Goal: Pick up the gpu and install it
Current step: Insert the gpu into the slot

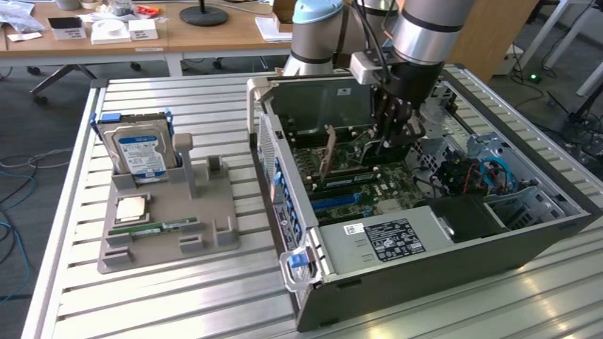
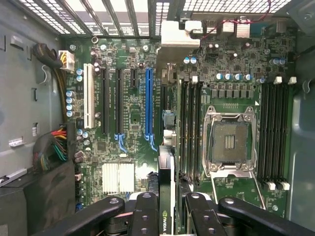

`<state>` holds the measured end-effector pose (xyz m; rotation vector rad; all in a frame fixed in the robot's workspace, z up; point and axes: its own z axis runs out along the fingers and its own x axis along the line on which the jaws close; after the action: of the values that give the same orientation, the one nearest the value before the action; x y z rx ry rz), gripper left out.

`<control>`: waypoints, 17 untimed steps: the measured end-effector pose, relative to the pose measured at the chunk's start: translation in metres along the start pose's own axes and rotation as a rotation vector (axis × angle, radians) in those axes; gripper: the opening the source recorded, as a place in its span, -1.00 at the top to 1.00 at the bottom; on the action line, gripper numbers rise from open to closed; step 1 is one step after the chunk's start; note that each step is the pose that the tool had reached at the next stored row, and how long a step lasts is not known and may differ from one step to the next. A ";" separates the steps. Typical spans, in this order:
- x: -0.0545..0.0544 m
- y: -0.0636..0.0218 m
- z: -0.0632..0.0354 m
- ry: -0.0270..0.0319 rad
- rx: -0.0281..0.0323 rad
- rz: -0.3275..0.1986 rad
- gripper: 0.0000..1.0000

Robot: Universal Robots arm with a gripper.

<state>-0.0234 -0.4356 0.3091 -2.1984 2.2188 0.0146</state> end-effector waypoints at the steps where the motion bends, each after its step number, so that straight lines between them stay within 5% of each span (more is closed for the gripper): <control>1: 0.000 0.0003 0.0005 -0.0003 0.0004 0.000 0.48; 17: 0.000 0.0048 0.0057 0.0000 0.0034 0.000 0.48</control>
<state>-0.0281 -0.4355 0.3033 -2.1972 2.2166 0.0108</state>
